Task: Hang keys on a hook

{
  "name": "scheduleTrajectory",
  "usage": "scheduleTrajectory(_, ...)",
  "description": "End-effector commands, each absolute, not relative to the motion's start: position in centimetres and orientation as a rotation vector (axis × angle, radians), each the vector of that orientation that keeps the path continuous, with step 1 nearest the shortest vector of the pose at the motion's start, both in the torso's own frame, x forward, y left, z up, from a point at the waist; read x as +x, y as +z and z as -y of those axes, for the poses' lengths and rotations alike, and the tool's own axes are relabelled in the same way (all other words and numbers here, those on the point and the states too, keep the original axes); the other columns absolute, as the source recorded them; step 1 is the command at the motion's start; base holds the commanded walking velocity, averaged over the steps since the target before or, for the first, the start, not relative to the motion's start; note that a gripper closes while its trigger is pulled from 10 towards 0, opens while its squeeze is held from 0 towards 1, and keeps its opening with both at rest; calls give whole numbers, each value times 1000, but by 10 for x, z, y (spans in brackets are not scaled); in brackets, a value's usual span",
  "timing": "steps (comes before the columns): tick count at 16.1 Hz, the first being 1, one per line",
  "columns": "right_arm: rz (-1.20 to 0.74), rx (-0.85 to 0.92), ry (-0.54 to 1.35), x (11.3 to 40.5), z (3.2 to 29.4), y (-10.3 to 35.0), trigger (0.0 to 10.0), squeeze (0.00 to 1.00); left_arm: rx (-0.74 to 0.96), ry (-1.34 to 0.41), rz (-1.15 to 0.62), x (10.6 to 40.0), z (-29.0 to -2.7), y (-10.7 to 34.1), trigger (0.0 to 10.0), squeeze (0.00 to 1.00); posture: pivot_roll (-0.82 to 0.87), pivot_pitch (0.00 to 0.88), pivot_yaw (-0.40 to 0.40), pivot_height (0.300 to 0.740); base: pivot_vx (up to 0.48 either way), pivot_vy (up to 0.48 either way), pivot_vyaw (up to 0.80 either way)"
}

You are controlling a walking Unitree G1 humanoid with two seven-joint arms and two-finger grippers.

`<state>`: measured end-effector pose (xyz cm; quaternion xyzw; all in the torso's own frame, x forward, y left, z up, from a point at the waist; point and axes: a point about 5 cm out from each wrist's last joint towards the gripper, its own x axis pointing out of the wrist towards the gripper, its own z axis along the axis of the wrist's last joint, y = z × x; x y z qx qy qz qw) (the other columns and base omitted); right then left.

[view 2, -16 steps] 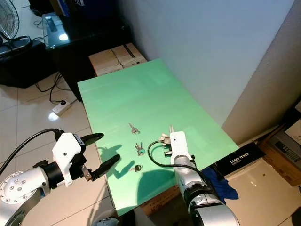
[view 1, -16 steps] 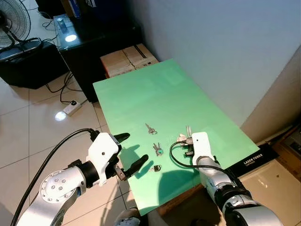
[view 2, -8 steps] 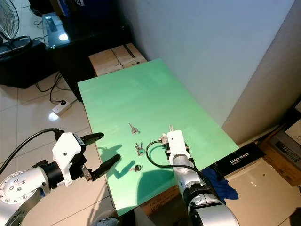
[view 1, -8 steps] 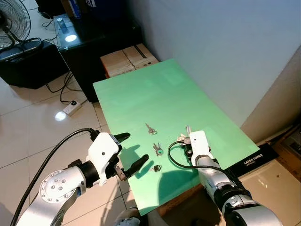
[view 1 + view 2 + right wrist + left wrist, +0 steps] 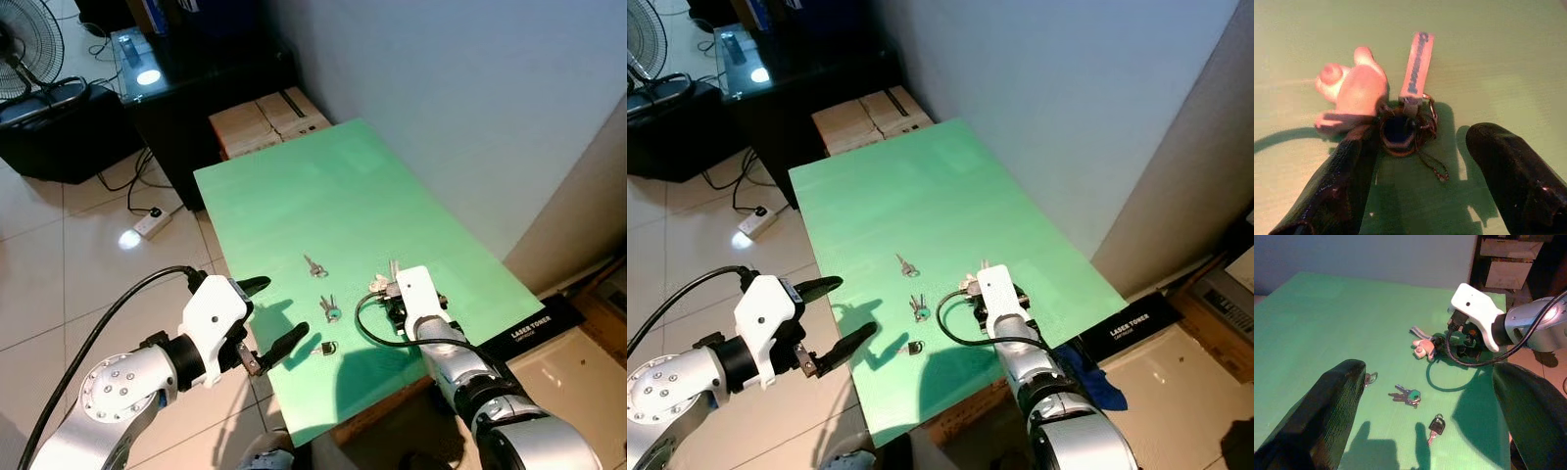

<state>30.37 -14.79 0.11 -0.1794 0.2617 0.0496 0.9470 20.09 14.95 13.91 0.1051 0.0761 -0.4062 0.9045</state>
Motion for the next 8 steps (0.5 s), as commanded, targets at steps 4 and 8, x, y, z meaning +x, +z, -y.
scheduleTrajectory(4, -551, -408, 156, 304, 144, 0, 6627, 0, 226, -831, -170, 197, -153, 141, 10000, 0, 230, 171, 131, 740, 0, 0, 0)
scheduleTrajectory(8, -541, -407, 155, 305, 143, 1, 0, 0, 226, -828, -169, 197, -153, 141, 10000, 0, 227, 170, 130, 740, 0, 0, 0)
